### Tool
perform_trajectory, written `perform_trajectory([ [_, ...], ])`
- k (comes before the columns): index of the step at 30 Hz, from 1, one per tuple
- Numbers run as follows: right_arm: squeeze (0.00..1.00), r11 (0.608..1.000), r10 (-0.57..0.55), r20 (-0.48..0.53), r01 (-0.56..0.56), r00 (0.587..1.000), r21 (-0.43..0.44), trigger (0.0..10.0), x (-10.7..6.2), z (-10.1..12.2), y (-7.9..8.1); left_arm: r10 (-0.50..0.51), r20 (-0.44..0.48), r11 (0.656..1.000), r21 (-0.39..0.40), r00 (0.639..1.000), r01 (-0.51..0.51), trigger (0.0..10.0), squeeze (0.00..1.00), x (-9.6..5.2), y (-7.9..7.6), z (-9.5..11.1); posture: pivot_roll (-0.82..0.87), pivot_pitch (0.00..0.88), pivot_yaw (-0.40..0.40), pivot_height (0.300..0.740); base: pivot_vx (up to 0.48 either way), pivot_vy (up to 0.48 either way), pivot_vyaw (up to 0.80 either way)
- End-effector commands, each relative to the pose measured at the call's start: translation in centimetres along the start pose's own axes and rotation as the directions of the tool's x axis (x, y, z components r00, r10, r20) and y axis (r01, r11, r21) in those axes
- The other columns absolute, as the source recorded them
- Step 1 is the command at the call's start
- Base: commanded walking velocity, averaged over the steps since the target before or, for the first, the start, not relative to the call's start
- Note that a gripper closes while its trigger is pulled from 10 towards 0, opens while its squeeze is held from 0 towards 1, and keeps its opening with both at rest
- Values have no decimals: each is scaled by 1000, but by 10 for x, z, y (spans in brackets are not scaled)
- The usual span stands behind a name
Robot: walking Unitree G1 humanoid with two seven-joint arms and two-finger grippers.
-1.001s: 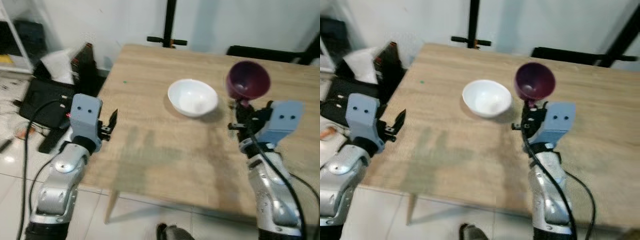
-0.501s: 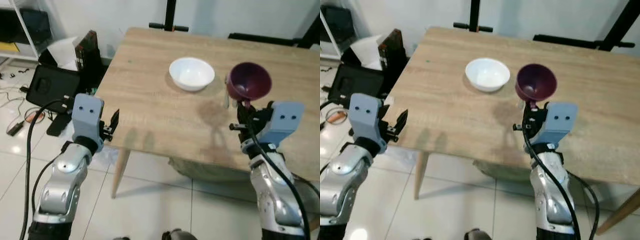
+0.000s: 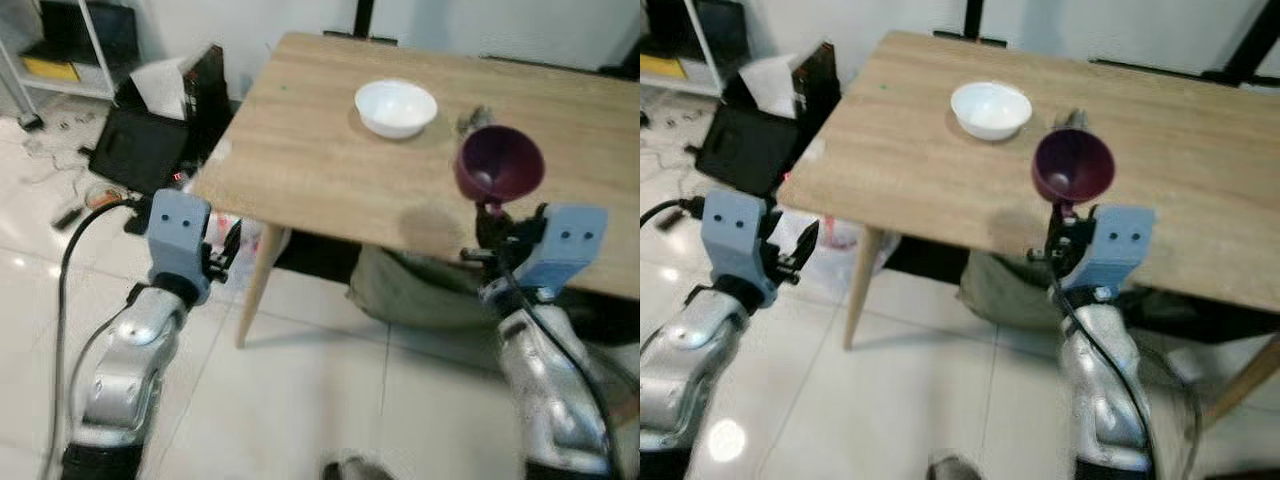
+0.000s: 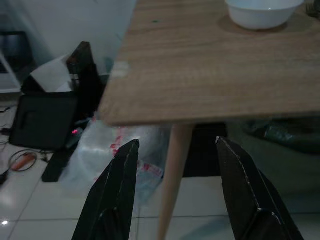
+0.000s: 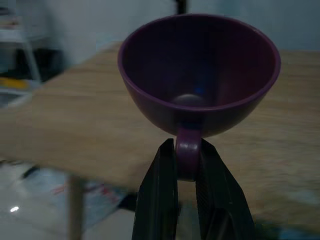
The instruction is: Setting the table
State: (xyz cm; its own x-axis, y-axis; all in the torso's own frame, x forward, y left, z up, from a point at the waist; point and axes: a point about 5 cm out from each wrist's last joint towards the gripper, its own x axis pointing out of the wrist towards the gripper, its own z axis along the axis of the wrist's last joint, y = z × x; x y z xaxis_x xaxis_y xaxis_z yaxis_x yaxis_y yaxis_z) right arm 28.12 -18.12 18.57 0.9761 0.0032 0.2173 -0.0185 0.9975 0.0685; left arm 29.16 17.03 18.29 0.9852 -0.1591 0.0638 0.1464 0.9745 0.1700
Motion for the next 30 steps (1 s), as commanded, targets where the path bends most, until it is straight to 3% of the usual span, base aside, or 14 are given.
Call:
perform_trajectory([
  [1,0,1000,-9,7,9,1000,-3,10000,-1,1,-2,8,-9,1000,7,1000,-8,10000,0,-2,1,-3,-101,29,26,740,-319,0,0],
  [13,0,1000,-9,4,9,1000,-5,10000,-2,0,-2,8,-10,1000,8,1000,-8,10000,0,-2,1,-4,-102,30,27,740,-299,0,0],
  [24,0,1000,-8,1,8,1000,-2,10000,-2,-1,-2,11,-18,1000,9,1000,-11,10000,0,0,1,-4,-104,30,26,740,0,0,0],
  [30,0,1000,-8,-4,8,1000,4,10000,-1,-1,-3,11,-19,1000,9,1000,-11,10000,0,0,1,-5,-105,27,26,740,0,0,-638],
])
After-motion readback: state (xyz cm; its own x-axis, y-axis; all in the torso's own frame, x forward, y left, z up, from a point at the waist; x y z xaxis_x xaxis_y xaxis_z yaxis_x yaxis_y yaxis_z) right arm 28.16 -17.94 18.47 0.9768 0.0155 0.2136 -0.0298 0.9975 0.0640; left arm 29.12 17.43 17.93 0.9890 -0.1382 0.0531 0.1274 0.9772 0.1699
